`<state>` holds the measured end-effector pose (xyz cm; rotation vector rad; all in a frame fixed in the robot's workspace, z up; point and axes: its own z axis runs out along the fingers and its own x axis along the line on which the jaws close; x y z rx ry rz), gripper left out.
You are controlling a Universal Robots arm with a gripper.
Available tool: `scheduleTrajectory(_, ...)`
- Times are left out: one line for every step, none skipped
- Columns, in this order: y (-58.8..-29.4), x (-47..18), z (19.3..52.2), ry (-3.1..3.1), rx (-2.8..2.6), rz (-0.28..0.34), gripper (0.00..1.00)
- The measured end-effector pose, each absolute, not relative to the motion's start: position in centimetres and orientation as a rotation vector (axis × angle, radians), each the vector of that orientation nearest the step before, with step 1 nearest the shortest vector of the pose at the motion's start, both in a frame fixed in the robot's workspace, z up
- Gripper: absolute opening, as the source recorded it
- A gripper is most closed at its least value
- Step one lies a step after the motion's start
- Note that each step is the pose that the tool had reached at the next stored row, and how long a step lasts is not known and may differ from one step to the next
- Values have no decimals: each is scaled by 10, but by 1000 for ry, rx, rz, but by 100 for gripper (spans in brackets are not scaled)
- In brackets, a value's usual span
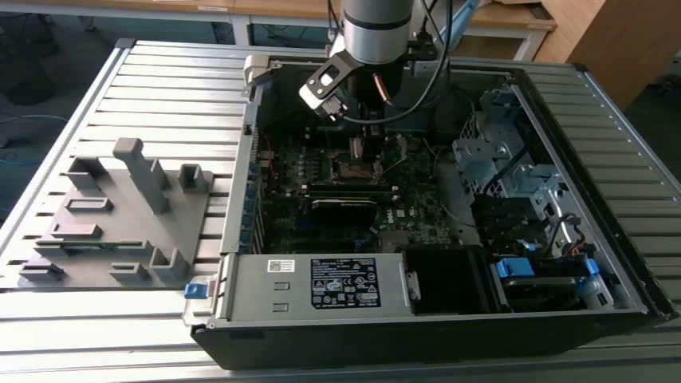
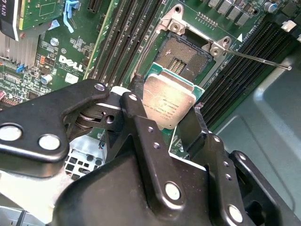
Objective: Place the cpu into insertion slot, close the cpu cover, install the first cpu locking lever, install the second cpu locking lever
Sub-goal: 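Place the cpu into insertion slot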
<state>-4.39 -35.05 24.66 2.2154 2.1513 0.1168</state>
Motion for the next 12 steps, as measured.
scheduleTrajectory(-351,-44,246,2151,2215,117,54)
scheduleTrajectory(-351,-44,246,2151,2215,117,54)
scheduleTrajectory(-351,-44,246,2151,2215,117,54)
scheduleTrajectory(-351,-44,246,2151,2215,117,54)
scheduleTrajectory(-350,-44,246,2151,2215,118,54)
scheduleTrajectory(-350,-44,245,2151,2215,117,54)
scheduleTrajectory(-350,-44,245,2151,2215,117,54)
scheduleTrajectory(-351,-44,245,2151,2215,117,54)
scheduleTrajectory(-351,-44,245,2151,2215,117,54)
scheduleTrajectory(-351,-44,245,2151,2215,116,54)
scheduleTrajectory(-351,-44,244,2151,2215,117,54)
scheduleTrajectory(-351,-44,244,2151,2215,117,54)
